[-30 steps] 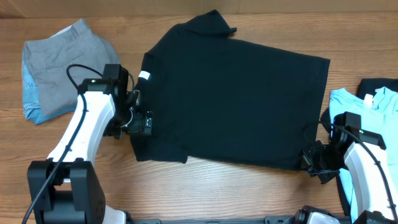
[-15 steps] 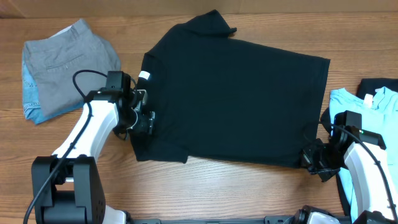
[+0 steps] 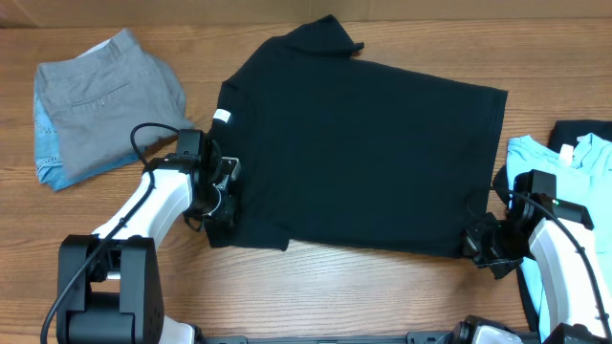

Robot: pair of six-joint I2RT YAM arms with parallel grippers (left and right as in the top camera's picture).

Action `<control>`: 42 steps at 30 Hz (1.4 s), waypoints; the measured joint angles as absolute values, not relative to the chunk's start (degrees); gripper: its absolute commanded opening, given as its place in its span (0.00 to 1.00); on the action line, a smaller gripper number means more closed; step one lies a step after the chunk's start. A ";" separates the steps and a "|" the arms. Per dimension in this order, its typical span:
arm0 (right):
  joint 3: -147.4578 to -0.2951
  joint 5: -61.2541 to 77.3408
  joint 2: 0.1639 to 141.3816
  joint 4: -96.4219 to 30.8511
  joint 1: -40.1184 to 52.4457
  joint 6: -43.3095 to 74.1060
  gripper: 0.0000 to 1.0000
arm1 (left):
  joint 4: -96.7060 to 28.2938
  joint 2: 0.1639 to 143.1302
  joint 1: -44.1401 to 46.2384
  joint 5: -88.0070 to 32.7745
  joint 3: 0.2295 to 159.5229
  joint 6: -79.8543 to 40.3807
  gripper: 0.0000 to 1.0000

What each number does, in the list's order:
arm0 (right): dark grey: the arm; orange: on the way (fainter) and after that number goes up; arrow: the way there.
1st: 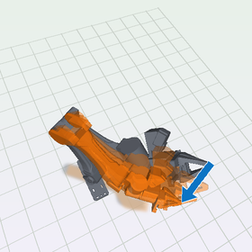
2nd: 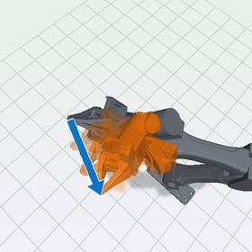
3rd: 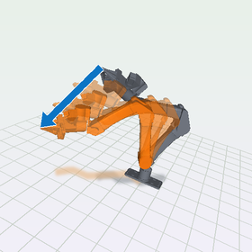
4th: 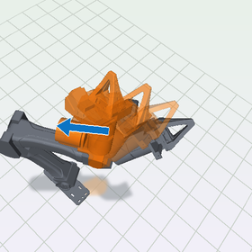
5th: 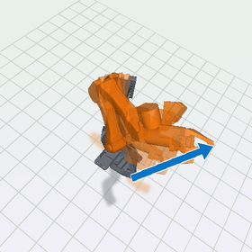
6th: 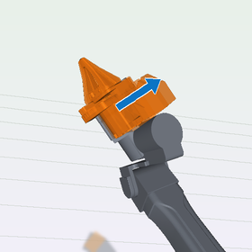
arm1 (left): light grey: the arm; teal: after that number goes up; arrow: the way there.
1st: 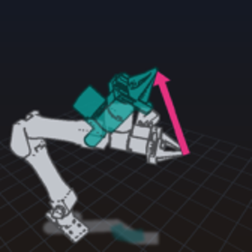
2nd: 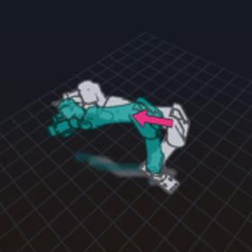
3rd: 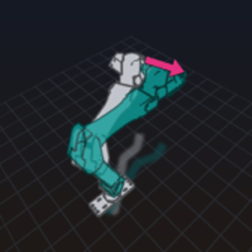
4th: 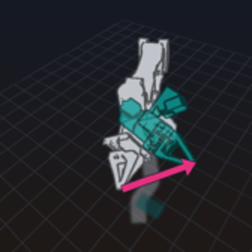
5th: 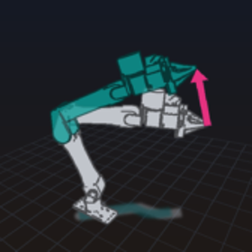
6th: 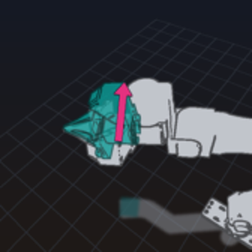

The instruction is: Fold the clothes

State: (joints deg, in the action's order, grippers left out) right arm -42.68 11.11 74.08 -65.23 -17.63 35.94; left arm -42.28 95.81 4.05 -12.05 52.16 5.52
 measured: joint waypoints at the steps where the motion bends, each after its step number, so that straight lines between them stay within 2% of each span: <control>1: -42.68 11.11 74.08 -65.19 -17.63 35.94 0.04 | -42.26 95.81 4.05 -12.05 52.16 5.50 0.18; 3: -42.68 11.11 74.08 -65.23 -17.63 35.88 0.04 | -42.19 95.81 4.05 -12.03 52.16 6.00 0.04; 10: -42.68 11.11 74.08 -65.30 -17.63 34.76 0.04 | -48.58 95.92 4.03 -12.27 53.91 6.17 0.04; 18: -42.70 11.51 74.08 -67.83 -17.63 34.46 0.04 | -61.45 96.16 2.85 -12.47 68.36 6.74 0.04; 27: -42.76 15.79 74.08 -66.96 -17.63 32.25 0.04 | -65.98 96.20 2.85 -12.51 77.06 7.79 0.04; 36: -44.29 19.68 74.08 -60.64 -17.63 29.78 0.04 | -60.42 96.23 2.85 -15.16 86.72 7.97 0.04; 42: -44.36 20.21 74.46 -52.25 -17.63 34.00 0.04 | -54.41 96.25 2.85 -15.73 86.78 7.97 0.04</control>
State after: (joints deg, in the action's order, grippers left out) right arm -44.36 20.21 74.46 -52.25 -17.63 34.00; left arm -54.41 96.25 2.85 -15.73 86.78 7.97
